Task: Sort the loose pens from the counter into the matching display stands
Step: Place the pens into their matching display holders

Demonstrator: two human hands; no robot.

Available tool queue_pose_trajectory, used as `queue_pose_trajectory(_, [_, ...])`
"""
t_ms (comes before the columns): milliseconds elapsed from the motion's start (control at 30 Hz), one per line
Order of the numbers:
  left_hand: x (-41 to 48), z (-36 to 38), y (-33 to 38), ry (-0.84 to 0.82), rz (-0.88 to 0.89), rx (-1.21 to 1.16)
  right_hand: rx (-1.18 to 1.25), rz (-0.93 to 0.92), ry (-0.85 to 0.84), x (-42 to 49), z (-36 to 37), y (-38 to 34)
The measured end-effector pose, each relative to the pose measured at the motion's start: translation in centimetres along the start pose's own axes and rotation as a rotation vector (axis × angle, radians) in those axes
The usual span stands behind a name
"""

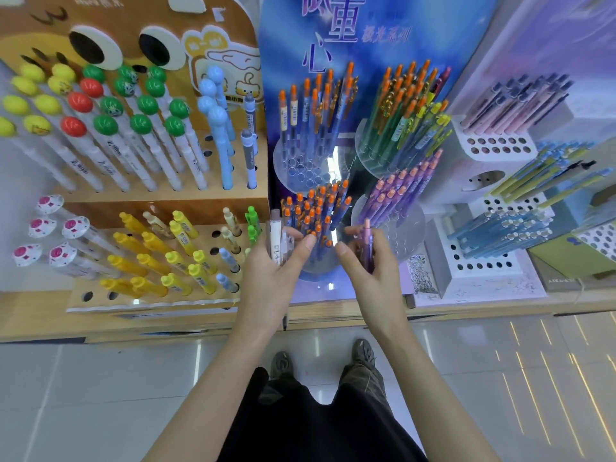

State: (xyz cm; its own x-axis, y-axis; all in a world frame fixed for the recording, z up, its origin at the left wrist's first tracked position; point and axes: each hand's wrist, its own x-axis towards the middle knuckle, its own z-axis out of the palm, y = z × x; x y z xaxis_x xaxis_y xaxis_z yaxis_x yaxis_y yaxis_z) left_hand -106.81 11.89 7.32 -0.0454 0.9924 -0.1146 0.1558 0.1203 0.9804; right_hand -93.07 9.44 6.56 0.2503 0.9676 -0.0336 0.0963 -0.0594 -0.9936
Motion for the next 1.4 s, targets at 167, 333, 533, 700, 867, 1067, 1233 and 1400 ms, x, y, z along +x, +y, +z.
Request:
queue_pose_trajectory(167, [0.1,-0.4,1.2,-0.184,-0.131,-0.449,0.146,0.006,-0.026,-0.1,0.0,-2.5])
queue_pose_trajectory(333, [0.4,-1.0,1.7,-0.216,-0.127,-0.570,0.282,0.086,-0.110,-0.3,0.3,-4.1])
queue_pose_trajectory(533, [0.5,-1.0,2.5,-0.219,-0.193,-0.558,0.171,0.052,-0.093,-0.4,0.8,-4.8])
queue_pose_trajectory(700, [0.3,-1.3,2.9,-0.267,-0.220,-0.557,0.430,0.187,-0.135,-0.3,0.6,-4.9])
queue_pose_trajectory(867, [0.2,-1.5,3.3,-0.340,-0.160,-0.455,0.520,0.235,-0.187,0.1,0.4,-4.9])
queue_pose_trajectory(1067, [0.2,-1.4,3.4,-0.330,-0.106,-0.415,0.391,0.132,-0.071,0.2,0.3,-4.7])
queue_pose_trajectory(1233, [-0.4,-1.1,3.3,-0.335,-0.131,-0.349,0.229,-0.033,0.117,0.4,-0.9,-4.9])
queue_pose_trajectory(1400, [-0.6,-0.3,2.7,-0.221,-0.151,-0.291,-0.244,-0.195,0.358,1.3,-4.7,-4.2])
